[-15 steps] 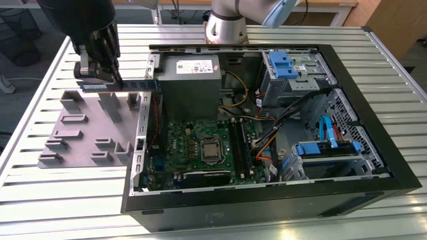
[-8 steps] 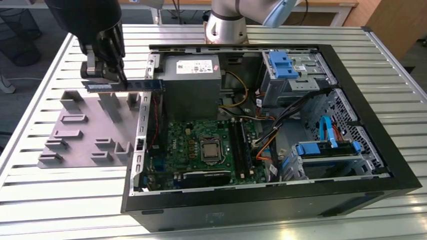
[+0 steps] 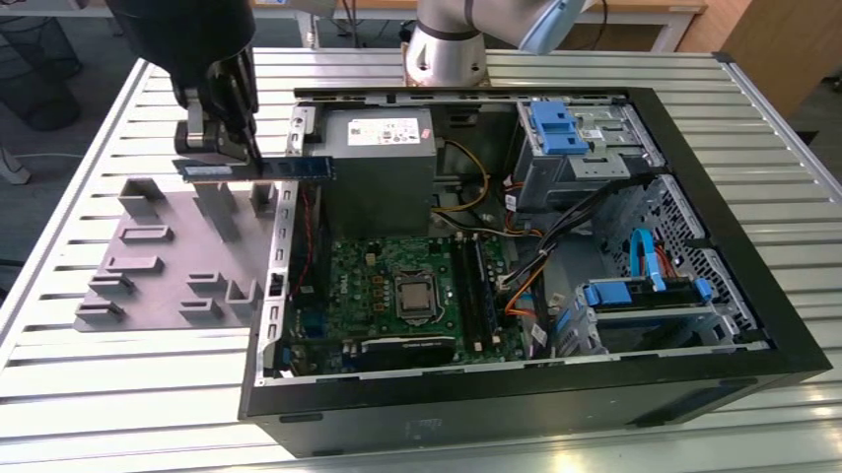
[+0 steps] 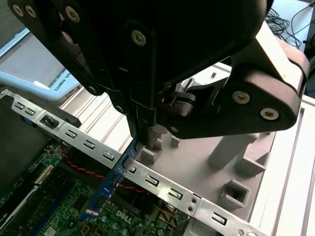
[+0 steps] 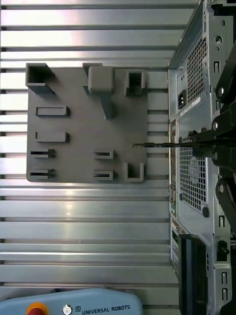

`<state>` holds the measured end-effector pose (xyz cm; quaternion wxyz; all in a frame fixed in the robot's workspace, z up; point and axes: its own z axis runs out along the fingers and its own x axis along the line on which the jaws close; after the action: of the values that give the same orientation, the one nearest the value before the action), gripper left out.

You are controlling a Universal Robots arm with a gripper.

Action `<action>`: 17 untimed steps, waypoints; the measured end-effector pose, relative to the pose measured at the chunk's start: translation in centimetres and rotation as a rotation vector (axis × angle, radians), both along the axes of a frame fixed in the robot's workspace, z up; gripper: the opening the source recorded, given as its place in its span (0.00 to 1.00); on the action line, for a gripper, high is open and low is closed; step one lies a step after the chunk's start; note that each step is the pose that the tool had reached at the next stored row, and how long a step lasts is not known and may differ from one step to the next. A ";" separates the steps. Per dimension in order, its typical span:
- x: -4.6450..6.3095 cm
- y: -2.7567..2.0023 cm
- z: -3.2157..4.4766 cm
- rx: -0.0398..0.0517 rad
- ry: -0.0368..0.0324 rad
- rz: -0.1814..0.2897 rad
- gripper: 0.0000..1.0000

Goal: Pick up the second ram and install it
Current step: 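Pick up the second ram and move it above second insertion slot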

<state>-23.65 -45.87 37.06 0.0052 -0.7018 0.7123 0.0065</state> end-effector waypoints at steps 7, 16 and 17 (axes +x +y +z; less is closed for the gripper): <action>0.9 0.00 0.00 0.0000 0.0000 0.000 0.14; 1.9 0.00 0.00 0.0000 0.0000 0.000 0.14; 2.1 0.00 0.00 0.0000 0.0000 0.000 0.14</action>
<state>-21.60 -45.87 37.06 0.0052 -0.7018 0.7123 0.0065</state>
